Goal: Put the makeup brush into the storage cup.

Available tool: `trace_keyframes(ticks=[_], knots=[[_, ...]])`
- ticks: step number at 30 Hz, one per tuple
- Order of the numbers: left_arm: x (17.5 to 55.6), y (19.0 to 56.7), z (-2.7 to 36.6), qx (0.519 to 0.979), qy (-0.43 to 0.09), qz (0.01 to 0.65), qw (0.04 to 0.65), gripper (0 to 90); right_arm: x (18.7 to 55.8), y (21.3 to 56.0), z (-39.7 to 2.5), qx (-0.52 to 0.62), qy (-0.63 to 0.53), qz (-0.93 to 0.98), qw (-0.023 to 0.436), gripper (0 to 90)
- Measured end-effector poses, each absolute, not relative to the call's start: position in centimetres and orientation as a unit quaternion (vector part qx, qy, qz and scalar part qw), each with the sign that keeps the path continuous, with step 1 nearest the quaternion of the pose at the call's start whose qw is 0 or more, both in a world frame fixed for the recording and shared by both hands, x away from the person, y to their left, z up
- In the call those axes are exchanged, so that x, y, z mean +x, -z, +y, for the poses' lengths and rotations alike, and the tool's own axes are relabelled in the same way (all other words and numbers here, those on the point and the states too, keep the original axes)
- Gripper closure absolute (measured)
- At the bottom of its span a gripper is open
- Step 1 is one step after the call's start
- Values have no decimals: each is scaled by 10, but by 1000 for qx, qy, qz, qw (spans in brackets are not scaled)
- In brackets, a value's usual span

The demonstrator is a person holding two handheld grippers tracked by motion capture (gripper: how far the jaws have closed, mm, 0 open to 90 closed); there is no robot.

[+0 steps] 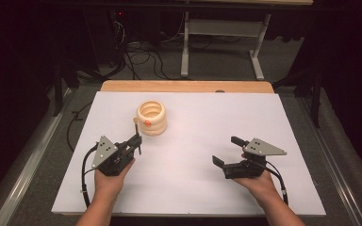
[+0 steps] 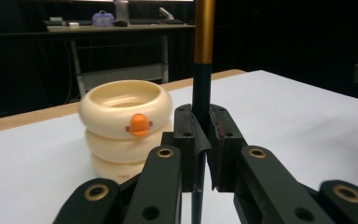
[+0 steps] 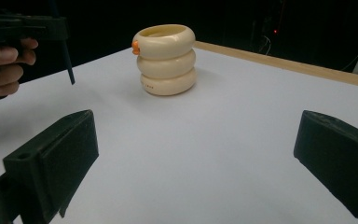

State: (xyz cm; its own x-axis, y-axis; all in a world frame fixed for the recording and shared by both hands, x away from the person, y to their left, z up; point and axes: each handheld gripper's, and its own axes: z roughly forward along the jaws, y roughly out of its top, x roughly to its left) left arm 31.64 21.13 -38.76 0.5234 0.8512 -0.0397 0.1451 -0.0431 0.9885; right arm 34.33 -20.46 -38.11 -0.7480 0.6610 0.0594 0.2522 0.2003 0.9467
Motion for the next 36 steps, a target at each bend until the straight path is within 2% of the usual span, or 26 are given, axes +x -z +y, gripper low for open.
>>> trace_keyframes(ticks=[7, 15, 36], knots=[[320, 387, 227, 642, -316, 397, 575, 832, 340, 384, -208, 302, -550, 756, 186, 12], [329, 386, 221, 638, -309, 406, 577, 832, 341, 384, -209, 306, -556, 750, 187, 12], [372, 344, 206, 625, -313, 404, 591, 832, 341, 385, -209, 306, -556, 751, 184, 13]])
